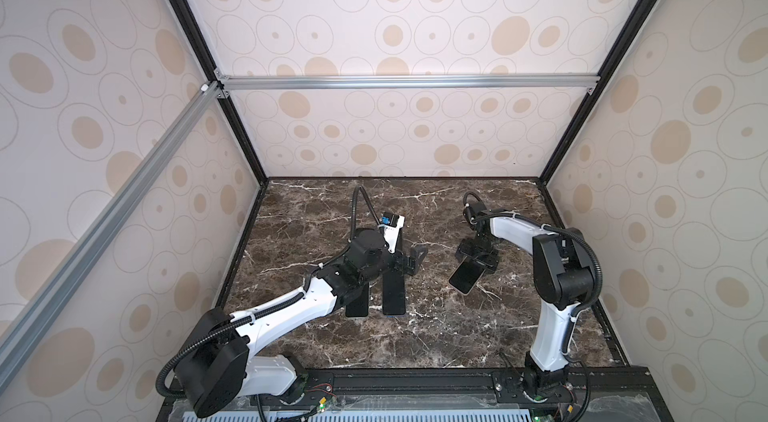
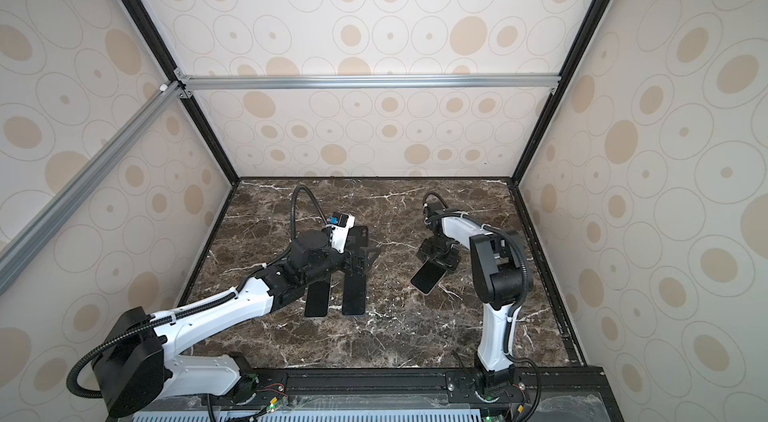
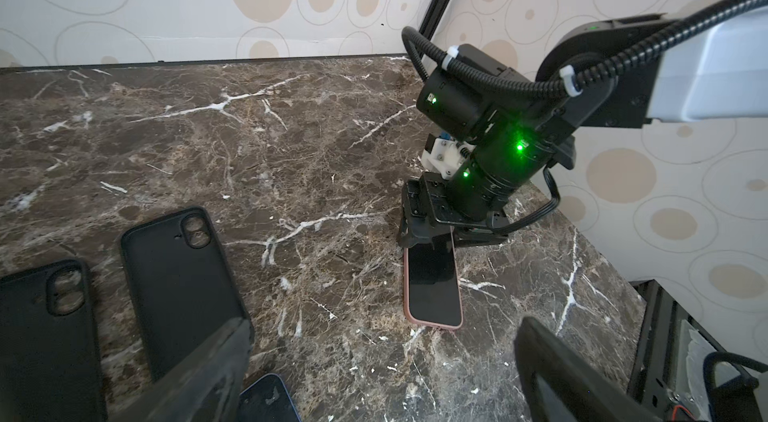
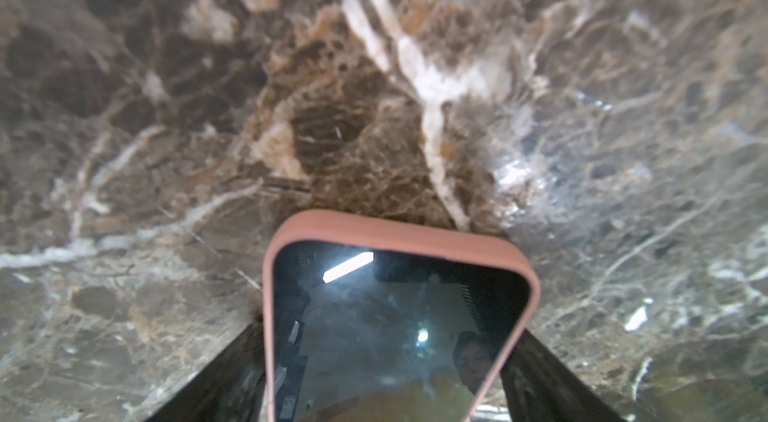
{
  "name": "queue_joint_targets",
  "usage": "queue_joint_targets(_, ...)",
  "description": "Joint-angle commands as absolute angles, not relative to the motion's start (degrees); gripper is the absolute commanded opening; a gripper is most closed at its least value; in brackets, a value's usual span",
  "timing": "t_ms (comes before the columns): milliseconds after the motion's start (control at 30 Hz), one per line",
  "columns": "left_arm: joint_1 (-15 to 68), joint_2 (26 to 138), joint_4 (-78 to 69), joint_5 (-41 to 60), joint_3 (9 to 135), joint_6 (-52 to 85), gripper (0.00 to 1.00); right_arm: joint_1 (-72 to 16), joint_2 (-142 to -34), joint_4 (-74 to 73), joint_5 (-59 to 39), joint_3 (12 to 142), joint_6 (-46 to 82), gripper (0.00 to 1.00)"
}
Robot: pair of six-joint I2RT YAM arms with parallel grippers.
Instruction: Take the phone out of the phone case
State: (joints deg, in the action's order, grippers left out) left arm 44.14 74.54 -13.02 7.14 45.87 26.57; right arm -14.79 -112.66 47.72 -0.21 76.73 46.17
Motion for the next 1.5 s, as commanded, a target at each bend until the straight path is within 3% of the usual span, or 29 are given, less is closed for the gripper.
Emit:
queue_joint_targets(0, 43.88, 75.6, -14.52, 9.14, 46.14, 26.63, 0.99, -14.92, -116.1, 48.14, 1.6, 75.52, 46.1, 0.82)
queue_joint_targets(333, 43.84, 87.58, -10.36, 14.4, 55.49, 25.82, 0.99, -13.0, -107.7, 39.07, -6.77, 68.35, 44.37, 0.68)
queue_joint_targets(833, 47.21, 106.01, -14.42, 29.53, 64.01, 34.82, 0.72, -4.39, -88.79, 11.56, -22.05, 43.6, 44.11, 0.64)
queue_joint_targets(1100, 49.19, 113.19, -11.92, 33.76, 70.29, 36.24, 0.63, -3.78, -85.21, 8.39, -24.4, 40.89, 44.73, 0.64)
queue_joint_targets(1467, 49.99, 117.06, -13.05, 36.12, 71.54, 37.9, 0.39, -3.77, -82.48, 4.77, -28.08, 39.75, 49.22, 0.64)
